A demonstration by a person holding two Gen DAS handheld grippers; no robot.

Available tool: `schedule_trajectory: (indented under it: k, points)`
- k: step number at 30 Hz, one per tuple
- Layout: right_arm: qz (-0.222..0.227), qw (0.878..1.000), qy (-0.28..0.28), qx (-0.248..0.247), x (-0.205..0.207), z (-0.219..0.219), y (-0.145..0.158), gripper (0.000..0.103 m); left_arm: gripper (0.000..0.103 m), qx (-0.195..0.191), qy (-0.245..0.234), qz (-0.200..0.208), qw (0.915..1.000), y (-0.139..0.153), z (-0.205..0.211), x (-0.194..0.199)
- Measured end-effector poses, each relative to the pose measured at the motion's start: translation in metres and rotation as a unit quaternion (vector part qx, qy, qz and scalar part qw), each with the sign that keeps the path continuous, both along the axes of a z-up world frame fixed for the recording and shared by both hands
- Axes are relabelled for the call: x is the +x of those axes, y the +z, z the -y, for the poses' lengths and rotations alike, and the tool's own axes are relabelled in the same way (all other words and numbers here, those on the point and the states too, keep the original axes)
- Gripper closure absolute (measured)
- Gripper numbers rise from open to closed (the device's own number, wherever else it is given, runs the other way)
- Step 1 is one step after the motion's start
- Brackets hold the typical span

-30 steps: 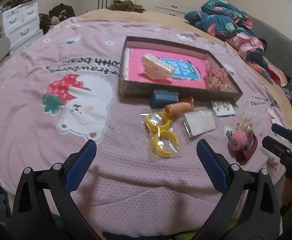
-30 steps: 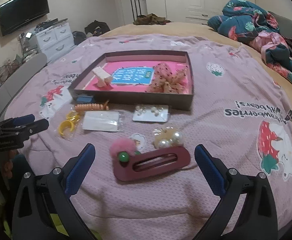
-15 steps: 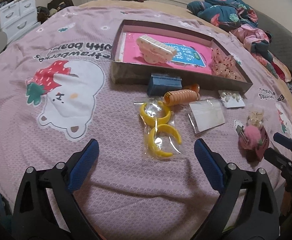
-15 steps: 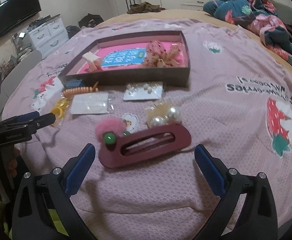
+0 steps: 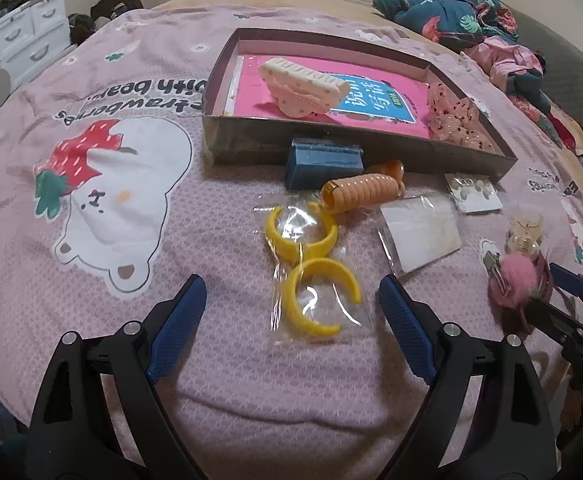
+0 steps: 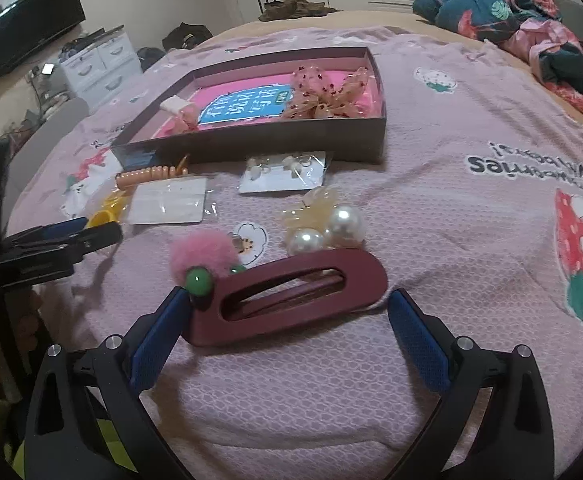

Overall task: Organize jewelry
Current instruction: 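Move the right tool to the maroon claw clip and grasp it, then grasp the bagged yellow hair ties with the left tool while the right tool lifts the maroon clip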

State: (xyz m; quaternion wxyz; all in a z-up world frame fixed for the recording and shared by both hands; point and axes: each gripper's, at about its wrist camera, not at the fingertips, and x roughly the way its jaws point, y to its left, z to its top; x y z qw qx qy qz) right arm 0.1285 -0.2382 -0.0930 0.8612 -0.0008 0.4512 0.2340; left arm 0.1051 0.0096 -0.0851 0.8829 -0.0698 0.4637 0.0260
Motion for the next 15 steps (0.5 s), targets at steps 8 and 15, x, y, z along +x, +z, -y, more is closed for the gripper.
schedule_trajectory:
  k: [8, 15]
  points:
    - [0.009, 1.0, 0.023, 0.012, -0.014, -0.003, -0.002, 0.004, 0.043, 0.011, 0.001, 0.002, 0.9999, 0.001, 0.002, 0.003]
    - [0.044, 0.998, 0.024, -0.027, -0.009, -0.019, -0.01, 0.004, 0.057, 0.016, -0.001, 0.004, 0.9999, 0.001, 0.007, 0.009]
